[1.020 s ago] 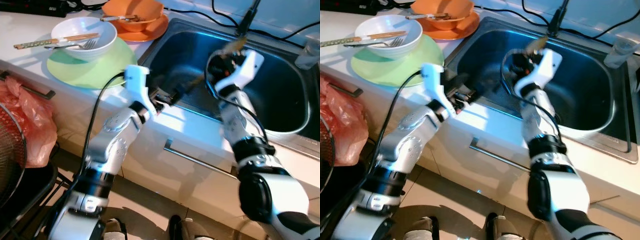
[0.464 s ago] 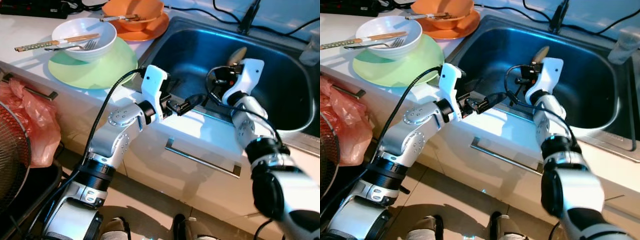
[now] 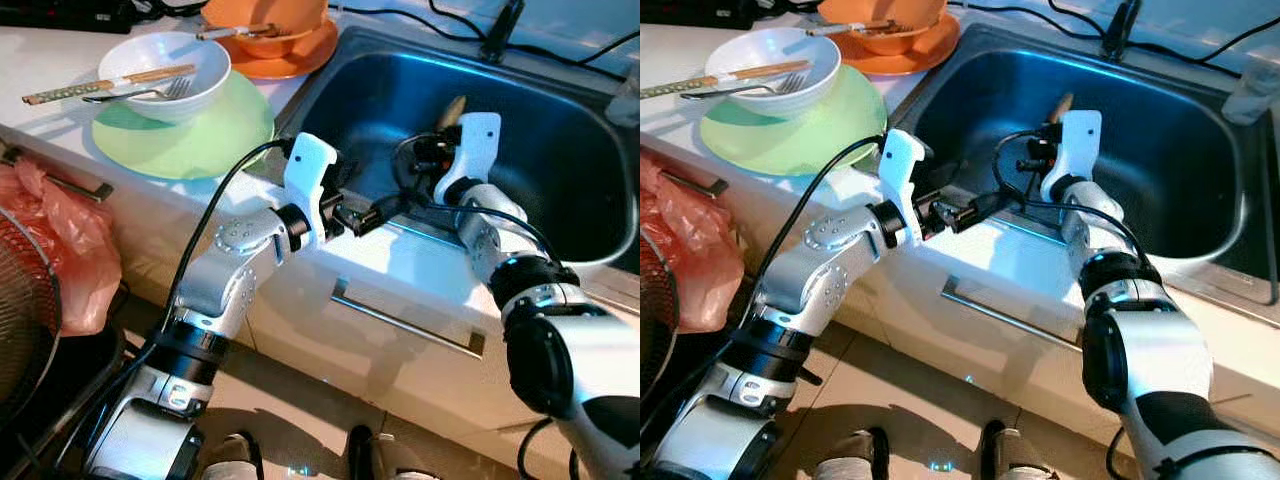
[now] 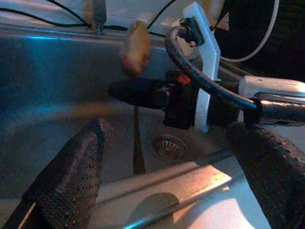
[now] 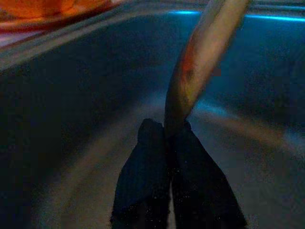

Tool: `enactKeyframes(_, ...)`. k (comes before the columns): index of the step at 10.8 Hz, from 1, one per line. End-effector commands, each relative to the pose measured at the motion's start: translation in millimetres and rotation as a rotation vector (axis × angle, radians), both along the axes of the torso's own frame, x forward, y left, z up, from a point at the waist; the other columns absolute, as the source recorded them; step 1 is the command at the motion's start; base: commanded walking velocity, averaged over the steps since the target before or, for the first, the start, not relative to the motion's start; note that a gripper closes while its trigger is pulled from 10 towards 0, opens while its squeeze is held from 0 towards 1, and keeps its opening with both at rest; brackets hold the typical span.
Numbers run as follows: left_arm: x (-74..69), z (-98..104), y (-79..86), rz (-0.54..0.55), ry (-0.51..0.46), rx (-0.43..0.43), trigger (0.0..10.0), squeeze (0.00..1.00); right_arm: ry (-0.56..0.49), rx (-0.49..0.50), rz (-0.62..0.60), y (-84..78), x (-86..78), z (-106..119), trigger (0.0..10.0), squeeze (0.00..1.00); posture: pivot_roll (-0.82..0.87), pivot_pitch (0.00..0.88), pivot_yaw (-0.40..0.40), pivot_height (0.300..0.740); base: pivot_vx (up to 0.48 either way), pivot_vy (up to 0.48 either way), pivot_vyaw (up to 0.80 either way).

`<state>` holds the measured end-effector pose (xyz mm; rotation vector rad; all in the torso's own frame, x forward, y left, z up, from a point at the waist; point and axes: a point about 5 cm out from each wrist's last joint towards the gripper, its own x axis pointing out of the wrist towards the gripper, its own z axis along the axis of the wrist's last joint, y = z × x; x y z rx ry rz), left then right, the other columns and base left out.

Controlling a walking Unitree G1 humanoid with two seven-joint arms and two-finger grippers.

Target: Kitchen organization

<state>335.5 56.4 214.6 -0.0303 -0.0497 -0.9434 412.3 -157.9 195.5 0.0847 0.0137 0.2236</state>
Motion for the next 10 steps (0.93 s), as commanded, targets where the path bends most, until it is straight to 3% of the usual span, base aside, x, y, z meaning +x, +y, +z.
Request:
enactKeyframes(1,-5.1,0,-3.3,-0.031,-0.007,0.023,10.0,0.00,0.002,-0.013,-0.025,-5.3,1.3,3,10.0,1.00,0.12,0.234,-0.038,0.740,0.000,0.000,0.00)
enactKeyframes(4,-6.1,-3,3.3,-0.008,0.002,0.018,10.0,0.00,-0.022,0.013,-0.046,-4.5,2.7,9,10.0,1.00,0.11,0.232,-0.038,0.740,0.000,0.000,0.00)
enactKeyframes(7,-8.5,-7,-1.6,-0.049,0.012,0.044,10.0,0.00,-0.038,0.031,-0.072,-12.2,-0.8,1,10.0,1.00,0.10,0.211,0.013,0.740,0.000,0.000,0.00)
enactKeyframes(10,-5.7,-15,-2.7,-0.036,0.040,0.018,10.0,0.00,-0.052,0.087,-0.097,-13.7,-6.3,-11,10.0,1.00,0.03,0.172,0.063,0.740,0.000,0.000,0.00)
